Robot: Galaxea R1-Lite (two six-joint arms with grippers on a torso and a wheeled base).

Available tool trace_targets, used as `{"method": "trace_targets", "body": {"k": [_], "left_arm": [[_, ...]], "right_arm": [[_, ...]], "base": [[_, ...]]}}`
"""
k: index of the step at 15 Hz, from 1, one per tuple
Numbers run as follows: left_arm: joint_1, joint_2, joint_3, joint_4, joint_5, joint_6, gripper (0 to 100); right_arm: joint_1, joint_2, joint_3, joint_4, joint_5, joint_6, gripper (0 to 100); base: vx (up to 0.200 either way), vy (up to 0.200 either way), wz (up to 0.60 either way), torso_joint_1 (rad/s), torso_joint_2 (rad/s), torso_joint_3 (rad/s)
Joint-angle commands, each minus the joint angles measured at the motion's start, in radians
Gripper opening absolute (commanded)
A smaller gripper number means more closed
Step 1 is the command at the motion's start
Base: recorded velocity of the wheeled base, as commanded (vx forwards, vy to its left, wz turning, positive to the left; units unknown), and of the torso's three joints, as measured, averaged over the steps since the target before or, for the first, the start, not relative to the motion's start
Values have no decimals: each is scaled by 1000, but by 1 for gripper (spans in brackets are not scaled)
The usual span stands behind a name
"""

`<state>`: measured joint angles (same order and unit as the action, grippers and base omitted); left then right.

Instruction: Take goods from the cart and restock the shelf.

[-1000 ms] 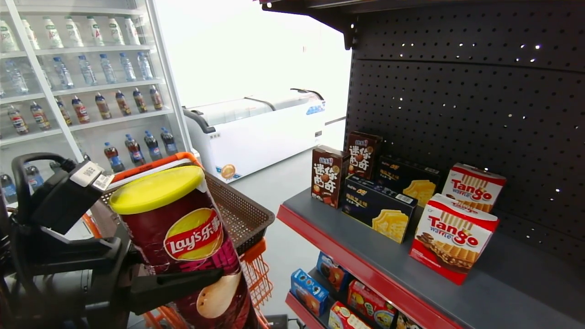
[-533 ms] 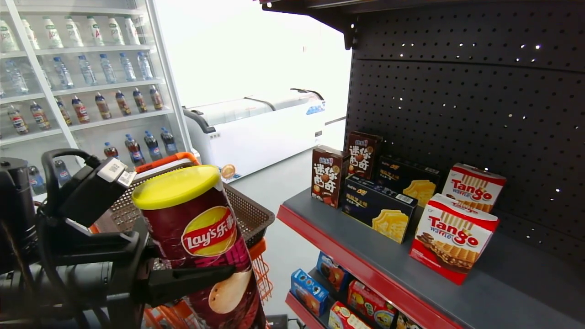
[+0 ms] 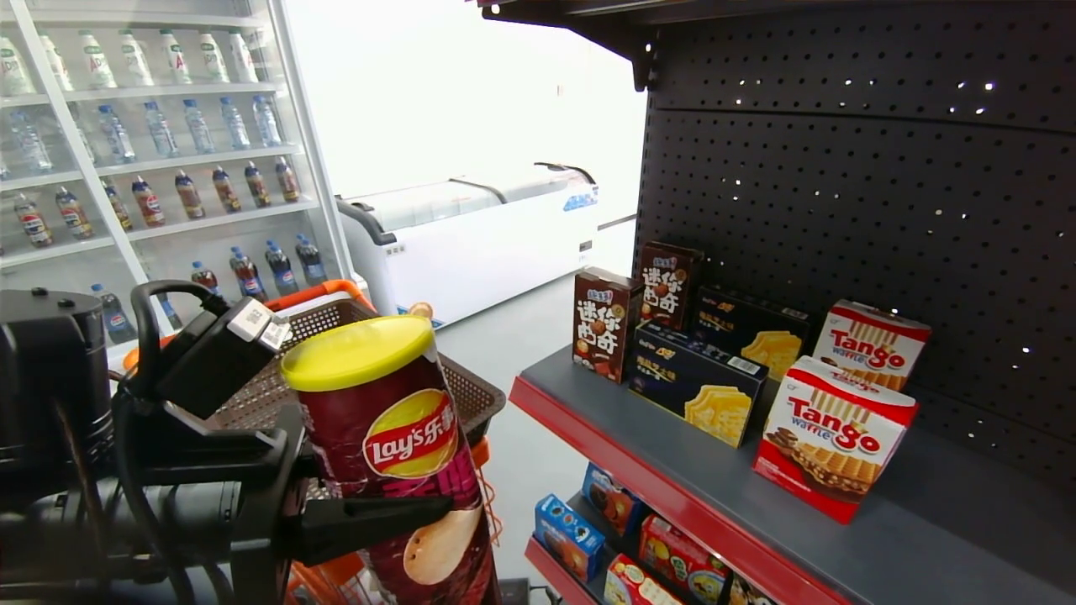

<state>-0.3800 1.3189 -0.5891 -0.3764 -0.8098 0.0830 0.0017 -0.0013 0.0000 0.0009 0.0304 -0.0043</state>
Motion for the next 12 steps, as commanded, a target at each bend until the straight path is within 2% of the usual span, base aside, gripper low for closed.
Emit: {"method": "trace_targets", "body": {"k": [1, 3, 10, 12], "left_arm": [[0, 8, 0, 1, 0, 0, 0], [0, 8, 0, 1, 0, 0, 0], [0, 8, 0, -1, 0, 0, 0], [-17, 6, -6, -1, 0, 0, 0]], "right_arm": [[0, 1, 0, -1, 0, 0, 100], [0, 1, 0, -1, 0, 0, 100], [0, 1, 0, -1, 0, 0, 100], [0, 1, 0, -1, 0, 0, 100]], "base": [[0, 0, 0, 0, 0, 0], [0, 0, 0, 0, 0, 0], [0, 0, -600, 2, 0, 1], [0, 0, -600, -5, 0, 7]]}}
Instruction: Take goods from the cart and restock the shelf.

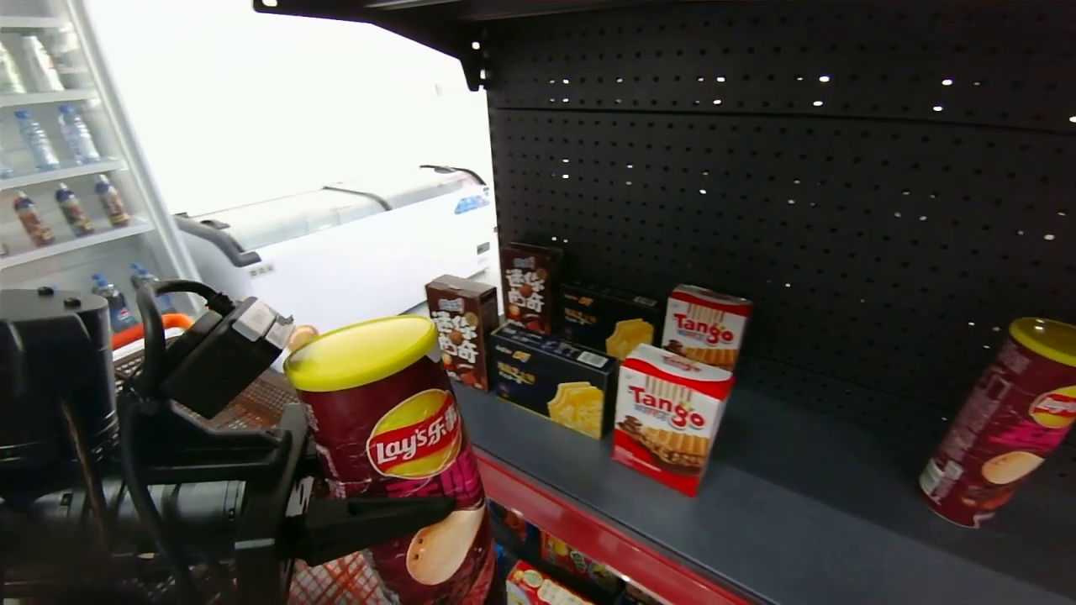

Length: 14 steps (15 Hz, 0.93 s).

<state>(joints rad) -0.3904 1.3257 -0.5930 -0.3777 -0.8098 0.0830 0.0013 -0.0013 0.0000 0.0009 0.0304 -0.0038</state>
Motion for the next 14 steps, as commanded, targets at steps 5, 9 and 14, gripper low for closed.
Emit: {"method": "trace_targets", "body": {"k": [5, 9, 14], "left_arm": [[-21, 1, -8, 2, 0, 0, 0], [-21, 1, -10, 2, 0, 0, 0], [-19, 3, -8, 0, 0, 0, 0]], "right_arm": [[0, 1, 0, 1, 0, -1, 100], [0, 1, 0, -1, 0, -1, 100], [0, 1, 0, -1, 0, -1, 100]], "base": [[0, 0, -600, 2, 0, 5], [0, 0, -600, 5, 2, 4], [0, 0, -120, 0, 1, 0]]}}
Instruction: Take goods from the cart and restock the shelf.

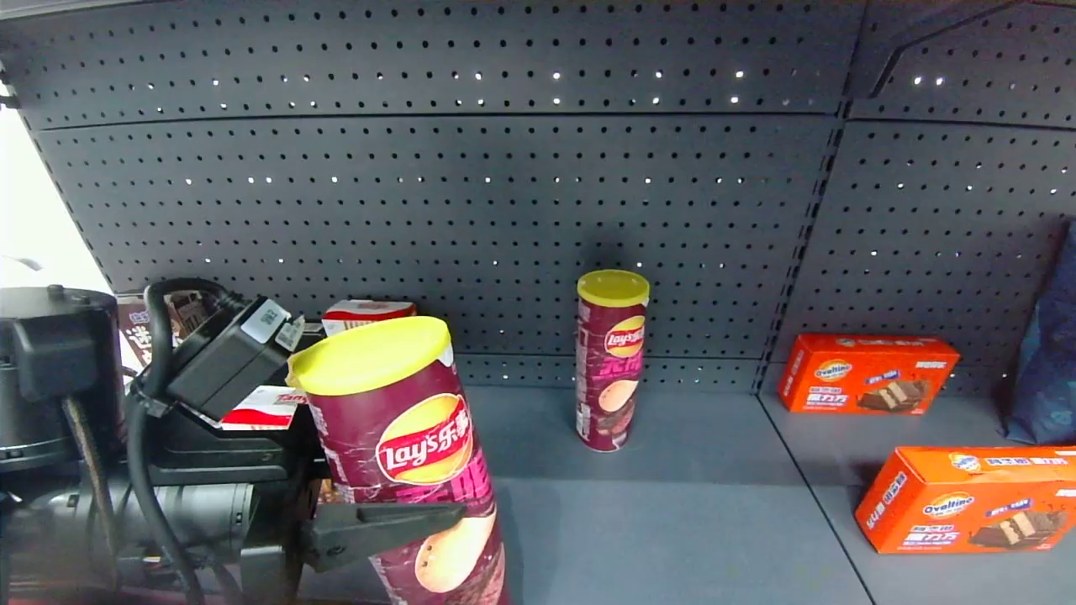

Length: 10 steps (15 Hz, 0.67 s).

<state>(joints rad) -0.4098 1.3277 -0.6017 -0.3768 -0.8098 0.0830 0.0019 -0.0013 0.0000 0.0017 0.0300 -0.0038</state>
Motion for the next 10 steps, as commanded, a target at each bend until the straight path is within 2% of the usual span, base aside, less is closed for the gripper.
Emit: {"method": "trace_targets", "body": {"k": [1, 5, 7, 10], "left_arm": [[2, 1, 0, -1, 0, 0, 0], [3, 1, 0, -1, 0, 0, 0], [3, 2, 0, -1, 0, 0, 0], [3, 2, 0, -1, 0, 0, 0]], "right_arm": [[0, 1, 0, -2, 1, -1, 100], [0, 1, 0, -2, 1, -1, 100], [0, 1, 0, -2, 1, -1, 100], [0, 1, 0, -2, 1, -1, 100]], "base": [[0, 0, 0, 0, 0, 0], [0, 0, 0, 0, 0, 0], [0, 0, -600, 7, 2, 5], [0, 0, 0, 0, 0, 0]]}}
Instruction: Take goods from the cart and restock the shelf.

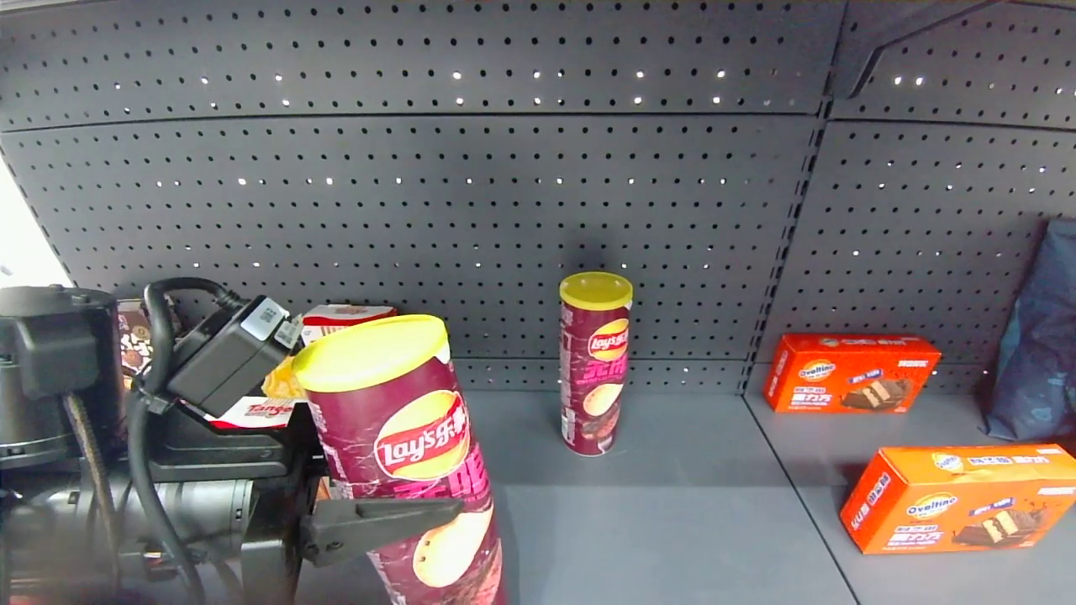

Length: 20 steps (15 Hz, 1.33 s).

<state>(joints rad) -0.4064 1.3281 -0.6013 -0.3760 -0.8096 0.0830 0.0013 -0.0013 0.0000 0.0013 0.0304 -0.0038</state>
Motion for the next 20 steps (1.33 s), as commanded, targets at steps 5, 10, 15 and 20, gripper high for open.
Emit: {"method": "trace_targets", "body": {"k": [5, 10, 15, 20], "left_arm": [[8, 0, 1, -1, 3, -2, 0], [8, 26, 5, -6, 0, 0, 0], [0, 37, 0, -21, 3, 0, 0], [3, 33, 0, -18, 4, -2, 0]], "right_arm": [[2, 1, -2, 2, 13, -7, 100], [60, 422, -474, -12, 98, 81, 100], [157, 665, -549, -23, 235, -13, 100], [319, 978, -615, -199, 244, -31, 100]], "base": [[0, 0, 0, 0, 0, 0], [0, 0, 0, 0, 0, 0], [0, 0, 0, 0, 0, 0], [0, 0, 0, 0, 0, 0]]}}
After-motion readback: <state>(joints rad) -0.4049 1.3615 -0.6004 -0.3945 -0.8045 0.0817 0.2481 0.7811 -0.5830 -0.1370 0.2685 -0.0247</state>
